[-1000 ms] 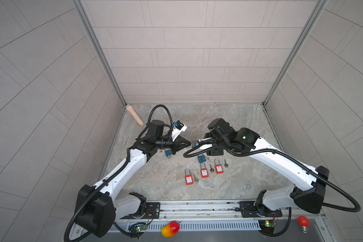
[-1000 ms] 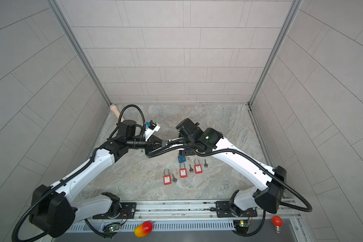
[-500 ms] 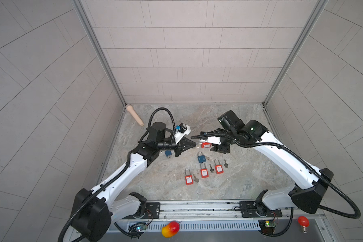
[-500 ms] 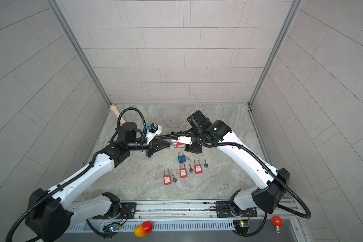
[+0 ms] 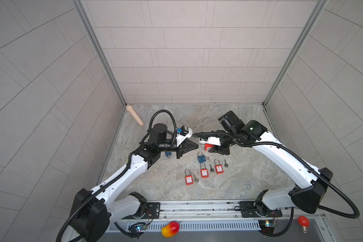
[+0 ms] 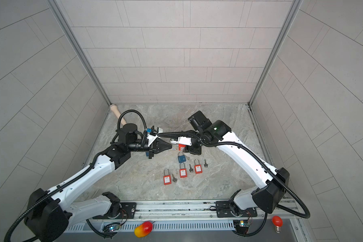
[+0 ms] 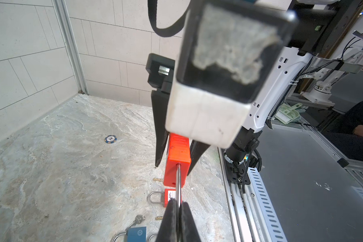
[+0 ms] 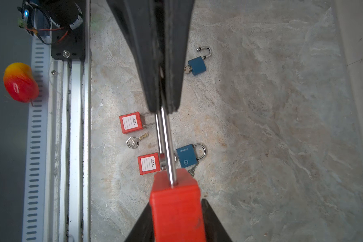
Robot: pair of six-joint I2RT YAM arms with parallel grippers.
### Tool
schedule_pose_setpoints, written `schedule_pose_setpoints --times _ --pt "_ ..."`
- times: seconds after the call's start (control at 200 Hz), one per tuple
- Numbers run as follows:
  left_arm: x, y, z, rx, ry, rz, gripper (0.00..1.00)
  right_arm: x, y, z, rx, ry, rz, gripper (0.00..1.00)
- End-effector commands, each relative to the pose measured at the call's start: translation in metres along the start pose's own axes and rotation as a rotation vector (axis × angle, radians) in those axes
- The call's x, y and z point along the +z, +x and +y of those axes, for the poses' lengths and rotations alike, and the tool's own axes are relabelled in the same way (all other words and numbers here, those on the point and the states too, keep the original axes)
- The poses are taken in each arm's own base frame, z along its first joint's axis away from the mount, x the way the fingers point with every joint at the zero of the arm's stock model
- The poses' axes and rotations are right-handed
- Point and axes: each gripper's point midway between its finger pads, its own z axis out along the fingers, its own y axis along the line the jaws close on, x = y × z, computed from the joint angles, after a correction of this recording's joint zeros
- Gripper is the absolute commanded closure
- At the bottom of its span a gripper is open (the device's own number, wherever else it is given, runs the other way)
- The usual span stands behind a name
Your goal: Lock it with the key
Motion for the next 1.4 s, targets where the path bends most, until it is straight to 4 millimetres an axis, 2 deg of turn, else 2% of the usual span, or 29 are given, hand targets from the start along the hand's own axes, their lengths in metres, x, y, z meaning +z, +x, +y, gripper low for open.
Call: schedule_pose_setpoints --times 0.0,0.12,0.22,0.28,0.335,0.41,0.445,0.49,0.63,0.726,1.096,1.221,1.396 --pt "-0.002 -0.013 -0.009 0.085 0.024 -0.04 1.0 -0.007 -0.002 0.012 0.002 -0.041 -0.035 0.69" --pt "-0.002 -0.012 -0.009 0.087 0.021 -0.035 1.0 -0.01 -0.004 0.014 0.004 -0.046 -0.055 0.74" --pt "-0.002 -0.01 -0.008 0.091 0.011 -0.025 1.0 -0.012 -0.007 0.016 -0.004 -0.052 -0.074 0.87" --pt "-0.003 -0.007 -0.008 0.09 0.006 -0.015 1.0 -0.012 -0.007 0.016 -0.005 -0.056 -0.078 0.89" --pt "-0.003 -0.006 -0.007 0.089 -0.003 -0.003 0.91 -0.012 -0.007 0.016 -0.004 -0.053 -0.076 0.92" --pt "-0.006 0.001 -0.007 0.091 -0.022 0.043 0.6 -0.012 -0.006 0.015 -0.002 -0.053 -0.07 0.92" --pt "-0.009 0.006 -0.008 0.091 -0.032 0.07 0.55 -0.012 -0.006 0.015 -0.001 -0.055 -0.069 0.93" --pt "-0.011 0.01 -0.009 0.1 -0.041 0.1 0.54 -0.012 -0.007 0.016 -0.002 -0.058 -0.073 0.93" --pt "-0.015 0.017 -0.01 0.092 -0.056 0.14 0.56 -0.008 -0.008 0.017 0.004 -0.078 -0.076 0.93" --pt "-0.014 0.015 -0.012 0.084 -0.044 0.129 0.62 -0.005 -0.009 0.018 0.009 -0.096 -0.079 0.93" --pt "-0.01 0.006 -0.014 0.081 -0.03 0.104 0.7 0.0 -0.008 0.019 -0.022 -0.117 -0.08 0.93" --pt "-0.007 0.008 -0.015 0.071 -0.016 0.108 0.77 -0.002 -0.012 0.019 -0.027 -0.116 -0.093 0.93" --pt "-0.004 0.007 -0.016 0.057 0.005 0.108 0.95 -0.002 -0.015 0.022 -0.026 -0.135 -0.112 0.93"
